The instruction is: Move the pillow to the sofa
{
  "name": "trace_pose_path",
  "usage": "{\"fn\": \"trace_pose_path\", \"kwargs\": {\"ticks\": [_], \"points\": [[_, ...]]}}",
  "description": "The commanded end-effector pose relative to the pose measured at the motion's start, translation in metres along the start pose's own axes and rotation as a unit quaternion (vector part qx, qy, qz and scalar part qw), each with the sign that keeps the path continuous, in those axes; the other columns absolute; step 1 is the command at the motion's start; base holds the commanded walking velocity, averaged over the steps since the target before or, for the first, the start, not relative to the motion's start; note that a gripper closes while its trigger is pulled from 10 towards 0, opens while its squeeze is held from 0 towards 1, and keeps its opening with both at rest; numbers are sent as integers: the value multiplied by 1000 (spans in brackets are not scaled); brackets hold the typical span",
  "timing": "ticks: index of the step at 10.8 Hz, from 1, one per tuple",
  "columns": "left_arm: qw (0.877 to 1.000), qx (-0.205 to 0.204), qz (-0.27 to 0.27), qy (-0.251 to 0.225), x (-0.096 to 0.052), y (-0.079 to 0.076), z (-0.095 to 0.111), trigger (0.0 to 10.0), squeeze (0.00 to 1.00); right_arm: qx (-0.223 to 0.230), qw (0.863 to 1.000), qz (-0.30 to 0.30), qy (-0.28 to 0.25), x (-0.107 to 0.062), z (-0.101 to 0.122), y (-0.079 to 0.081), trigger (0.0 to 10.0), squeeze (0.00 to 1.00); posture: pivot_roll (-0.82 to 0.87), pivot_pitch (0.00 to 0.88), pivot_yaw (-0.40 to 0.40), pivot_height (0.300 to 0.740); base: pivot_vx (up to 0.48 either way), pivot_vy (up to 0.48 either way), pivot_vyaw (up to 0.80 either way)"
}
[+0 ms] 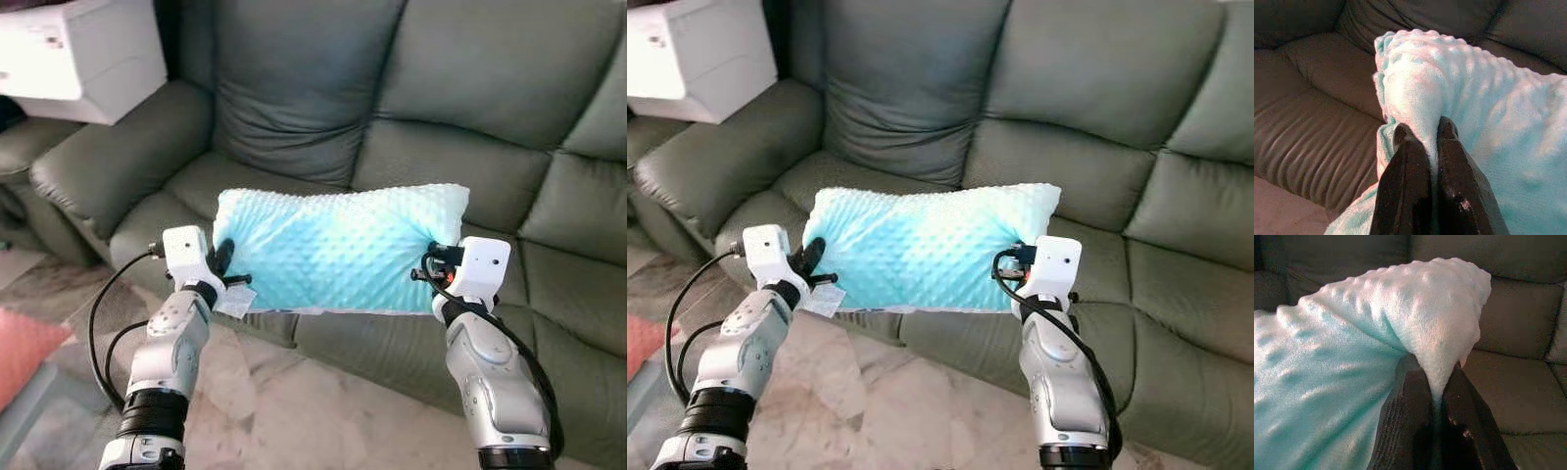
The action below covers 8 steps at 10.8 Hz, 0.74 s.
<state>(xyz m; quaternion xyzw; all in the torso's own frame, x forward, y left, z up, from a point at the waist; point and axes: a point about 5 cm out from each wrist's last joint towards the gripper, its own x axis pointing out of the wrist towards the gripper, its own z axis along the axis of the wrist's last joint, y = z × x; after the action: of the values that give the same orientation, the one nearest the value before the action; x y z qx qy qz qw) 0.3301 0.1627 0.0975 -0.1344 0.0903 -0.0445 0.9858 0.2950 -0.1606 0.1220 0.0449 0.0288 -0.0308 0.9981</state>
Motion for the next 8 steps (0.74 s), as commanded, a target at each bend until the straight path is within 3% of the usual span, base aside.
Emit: {"fn": "trace_pose_path", "kwargs": {"ticks": [1, 6, 8], "points": [[1000, 12, 3, -12, -1, 2, 5, 10000, 0, 0, 1000, -3, -10, 0, 5, -2, 10000, 0, -112, 65, -45, 740, 0, 0, -781], [1000, 10, -7, -10, -1, -3, 4, 10000, 0, -1, 1000, -4, -11, -1, 5, -2, 10000, 0, -116, 69, -44, 740, 0, 0, -781], [1000, 10, -13, -9, -2, -4, 3, 10000, 0, -5, 1000, -1, -15, -2, 6, -2, 10000, 0, -117, 69, -46, 740, 0, 0, 0]]}}
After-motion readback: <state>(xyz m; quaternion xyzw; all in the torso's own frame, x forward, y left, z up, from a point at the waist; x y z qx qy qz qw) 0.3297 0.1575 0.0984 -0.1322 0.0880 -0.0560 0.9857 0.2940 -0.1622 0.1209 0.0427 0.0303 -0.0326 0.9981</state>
